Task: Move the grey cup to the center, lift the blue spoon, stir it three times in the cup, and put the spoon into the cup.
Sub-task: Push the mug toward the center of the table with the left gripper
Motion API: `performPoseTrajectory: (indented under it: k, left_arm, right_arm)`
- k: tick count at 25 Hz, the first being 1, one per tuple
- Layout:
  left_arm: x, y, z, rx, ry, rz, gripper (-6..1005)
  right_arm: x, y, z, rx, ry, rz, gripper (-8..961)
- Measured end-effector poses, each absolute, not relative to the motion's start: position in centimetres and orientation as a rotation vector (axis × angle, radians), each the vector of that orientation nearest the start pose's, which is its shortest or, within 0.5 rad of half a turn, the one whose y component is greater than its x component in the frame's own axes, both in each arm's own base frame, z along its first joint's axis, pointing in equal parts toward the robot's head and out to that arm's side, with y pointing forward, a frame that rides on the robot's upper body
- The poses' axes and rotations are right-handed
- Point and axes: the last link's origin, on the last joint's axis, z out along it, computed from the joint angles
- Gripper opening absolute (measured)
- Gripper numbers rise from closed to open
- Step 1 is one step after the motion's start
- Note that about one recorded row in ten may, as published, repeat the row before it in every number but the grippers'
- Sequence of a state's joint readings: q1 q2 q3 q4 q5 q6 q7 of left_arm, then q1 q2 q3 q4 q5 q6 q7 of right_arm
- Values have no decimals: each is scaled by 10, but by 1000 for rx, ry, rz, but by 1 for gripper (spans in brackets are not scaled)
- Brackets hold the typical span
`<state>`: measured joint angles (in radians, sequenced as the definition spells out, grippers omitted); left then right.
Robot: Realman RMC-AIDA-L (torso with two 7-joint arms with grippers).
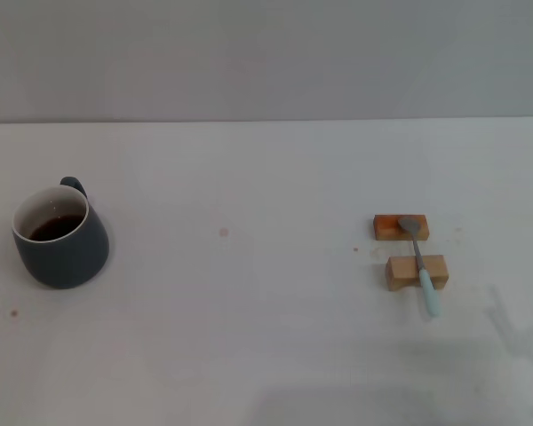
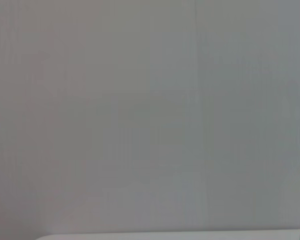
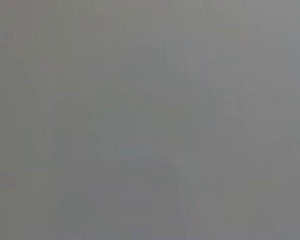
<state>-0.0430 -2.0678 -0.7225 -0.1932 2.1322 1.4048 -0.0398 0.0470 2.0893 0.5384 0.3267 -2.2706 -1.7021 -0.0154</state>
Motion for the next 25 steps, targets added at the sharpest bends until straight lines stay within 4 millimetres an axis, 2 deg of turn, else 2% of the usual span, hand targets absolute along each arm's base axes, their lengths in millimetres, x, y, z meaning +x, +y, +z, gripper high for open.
performPoseTrajectory:
  k: [11, 16, 22, 25]
  left_arm:
    - [-405, 185, 10, -1370, -576, -497, 851]
    - [-410, 184, 18, -1299, -588, -486, 847]
    - [-415, 191, 20, -1306, -603, -455, 843]
    - [-417, 198, 17, -1335, -609, -429, 722]
  right_arm:
    - [309, 184, -24, -1538, 294, 930, 800]
    - [308, 184, -25, -1540, 294, 935, 800]
    - [309, 182, -25, -1538, 297, 932, 800]
    - [310, 181, -25, -1537, 298, 931, 800]
